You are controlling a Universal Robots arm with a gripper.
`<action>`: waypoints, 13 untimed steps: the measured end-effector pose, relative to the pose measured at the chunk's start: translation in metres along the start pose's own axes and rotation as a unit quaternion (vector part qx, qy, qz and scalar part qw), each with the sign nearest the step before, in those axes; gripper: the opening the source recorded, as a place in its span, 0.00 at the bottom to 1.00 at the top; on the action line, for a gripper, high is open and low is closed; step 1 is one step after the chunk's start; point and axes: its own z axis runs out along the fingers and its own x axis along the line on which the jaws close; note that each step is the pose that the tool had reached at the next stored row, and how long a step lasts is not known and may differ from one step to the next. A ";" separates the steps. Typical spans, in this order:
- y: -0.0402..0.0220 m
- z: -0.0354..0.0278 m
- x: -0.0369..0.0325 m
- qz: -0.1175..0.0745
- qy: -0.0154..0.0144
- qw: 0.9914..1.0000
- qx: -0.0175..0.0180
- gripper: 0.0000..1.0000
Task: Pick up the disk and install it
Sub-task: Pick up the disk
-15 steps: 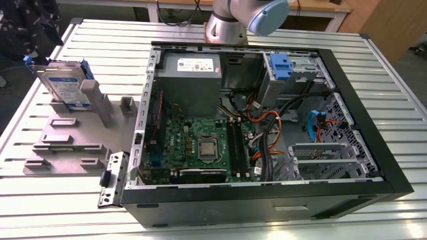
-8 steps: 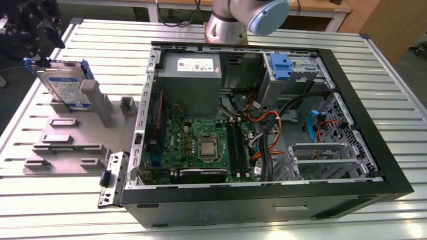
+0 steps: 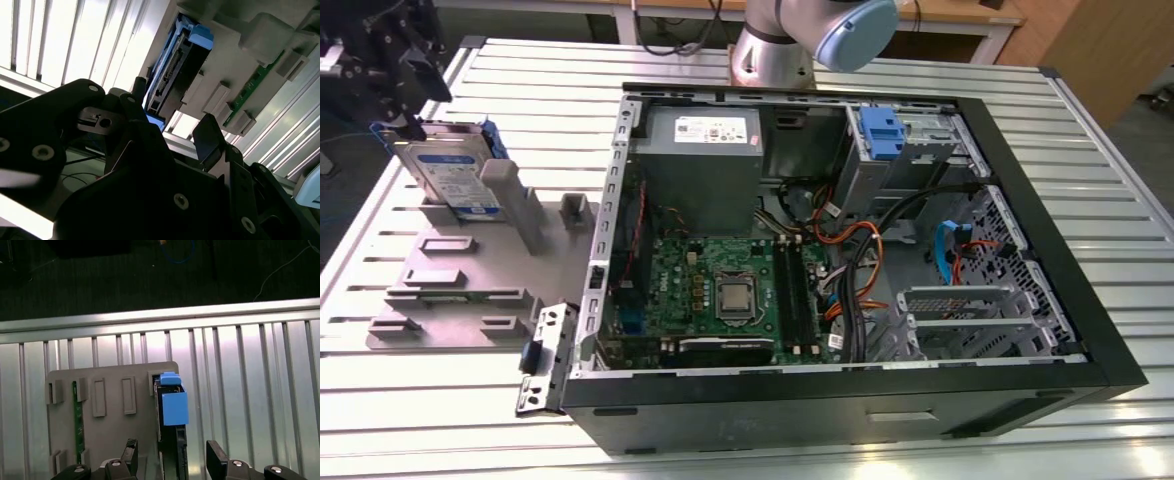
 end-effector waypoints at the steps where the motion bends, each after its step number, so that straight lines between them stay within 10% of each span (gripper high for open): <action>1: -0.0001 0.0016 0.0000 0.000 0.000 1.000 0.000 0.65; 13: -0.0007 0.0176 0.0005 -0.002 0.000 1.000 0.000 0.65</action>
